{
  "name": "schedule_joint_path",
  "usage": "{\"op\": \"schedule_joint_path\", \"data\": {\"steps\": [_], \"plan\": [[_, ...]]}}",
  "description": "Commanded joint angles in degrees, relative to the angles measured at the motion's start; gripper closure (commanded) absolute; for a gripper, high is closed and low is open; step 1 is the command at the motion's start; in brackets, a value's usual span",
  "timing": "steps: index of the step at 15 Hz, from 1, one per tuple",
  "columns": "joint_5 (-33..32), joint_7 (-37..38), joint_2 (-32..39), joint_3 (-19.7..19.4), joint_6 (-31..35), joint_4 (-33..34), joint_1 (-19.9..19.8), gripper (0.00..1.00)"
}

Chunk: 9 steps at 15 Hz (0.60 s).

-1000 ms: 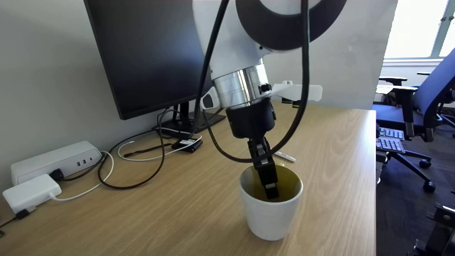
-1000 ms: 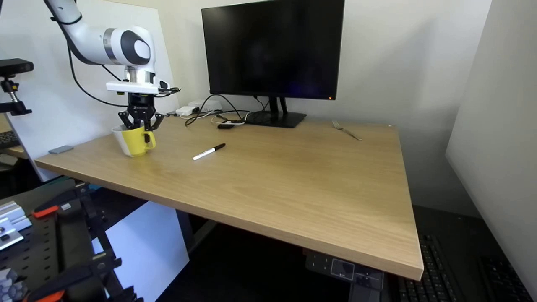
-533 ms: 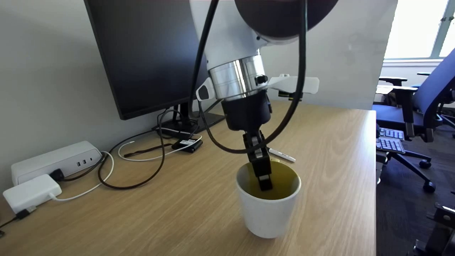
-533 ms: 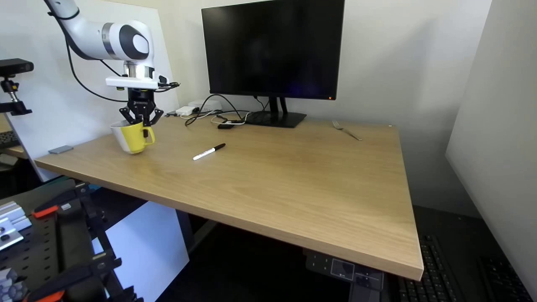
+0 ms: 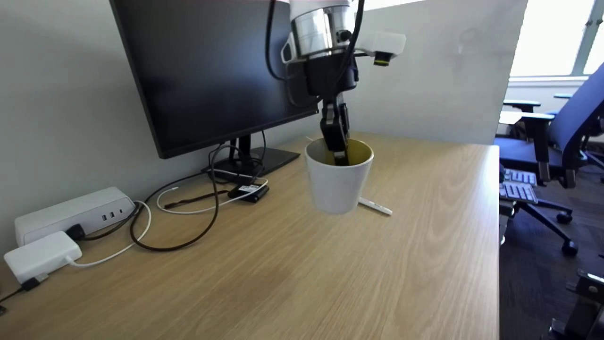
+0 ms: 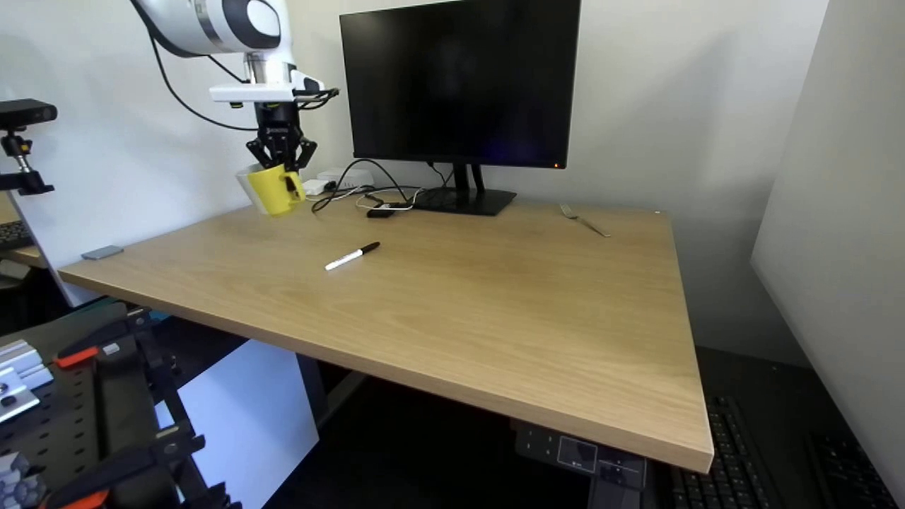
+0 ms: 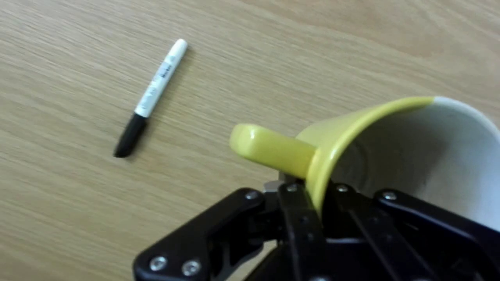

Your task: Pick up the cup, move it to the right, pick up the pen from the table and put it in the cup.

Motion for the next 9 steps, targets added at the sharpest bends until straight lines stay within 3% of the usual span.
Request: {"op": "schedule_joint_path", "data": {"steps": [1,9], "plan": [[1.3,5.3,-5.5,-2.7,-4.7,0.1,-1.8,0.97],[5.9,13.2,-12.9,-8.6,-9.5,-0.6,-8.4,0.97]]}}
